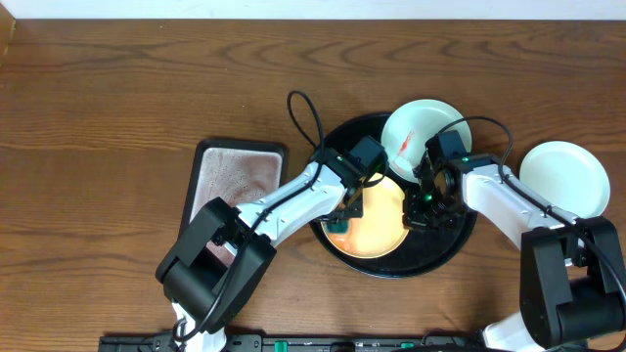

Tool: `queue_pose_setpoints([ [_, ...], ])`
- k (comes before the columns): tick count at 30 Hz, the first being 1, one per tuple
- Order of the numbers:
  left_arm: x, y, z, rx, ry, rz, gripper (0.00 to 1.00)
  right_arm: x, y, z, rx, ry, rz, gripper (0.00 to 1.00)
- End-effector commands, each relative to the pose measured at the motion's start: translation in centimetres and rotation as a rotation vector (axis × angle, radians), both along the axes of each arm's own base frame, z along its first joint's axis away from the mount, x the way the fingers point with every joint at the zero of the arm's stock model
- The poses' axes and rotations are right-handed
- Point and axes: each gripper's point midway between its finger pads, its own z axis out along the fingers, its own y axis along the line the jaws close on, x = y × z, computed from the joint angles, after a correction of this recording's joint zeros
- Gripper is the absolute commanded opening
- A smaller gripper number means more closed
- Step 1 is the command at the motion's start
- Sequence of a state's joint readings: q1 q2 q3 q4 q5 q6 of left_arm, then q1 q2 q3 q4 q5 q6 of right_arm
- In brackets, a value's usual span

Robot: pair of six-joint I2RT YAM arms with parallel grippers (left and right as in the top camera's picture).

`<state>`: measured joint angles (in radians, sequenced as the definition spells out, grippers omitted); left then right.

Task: Clean dirty plates on tray and stack at the side
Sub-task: 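Scrub the yellow plate with the sponge while right gripper holds its edge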

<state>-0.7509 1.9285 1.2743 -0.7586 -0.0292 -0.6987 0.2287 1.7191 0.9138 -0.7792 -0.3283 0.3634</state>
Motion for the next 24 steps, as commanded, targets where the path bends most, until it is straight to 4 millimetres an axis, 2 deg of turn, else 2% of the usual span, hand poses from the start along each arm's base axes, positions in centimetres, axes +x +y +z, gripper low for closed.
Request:
queue_pose_setpoints([
  [1,2.6,6.4,-1.6,0.286,-0.12,0.035,0.07,0.6,-4.3,-1.0,-0.224,-0.038,-0.02,0.01],
  [2,2.6,5.9,-1.7,0.263,-0.12,0.036,0.07,0.6,-4.3,-1.0,-0.224,-0.039,-0.02,0.01],
  [5,2.0,2.5,-2.5,0.081,-0.055,0.031,0.07,0.6,-4.3,-1.0,-0.223,-0.043,-0.008,0.01],
  [10,-0.2,-5.9,-2.2,-0.343,0.092,-0.004,0.08,0.6,-4.2,-1.0,-0.222,-0.045,0.006,0.01],
  [12,-0.9,-7.7,-1.8,-0.419,0.127,0.031,0.07,0.6,-4.3,-1.0,-0.222,-0.046,0.006,0.01],
  [18,-2.9,-11.9,-0.5,-0.556,0.172,-0.014,0.07,0.5,-4.3,-1.0,-0.223,-0.043,0.01,0.01],
  [21,-3.6,-12.5,-0.4,-0.561,0.18,-0.036,0.08,0.5,-4.3,-1.0,-0.223,-0.044,0.014,0.01],
  [24,-3.6,-12.4,-0.6,-0.553,0.174,-0.039,0.08,0.5,-4.3,-1.0,-0.223,-0.043,0.014,0.01],
])
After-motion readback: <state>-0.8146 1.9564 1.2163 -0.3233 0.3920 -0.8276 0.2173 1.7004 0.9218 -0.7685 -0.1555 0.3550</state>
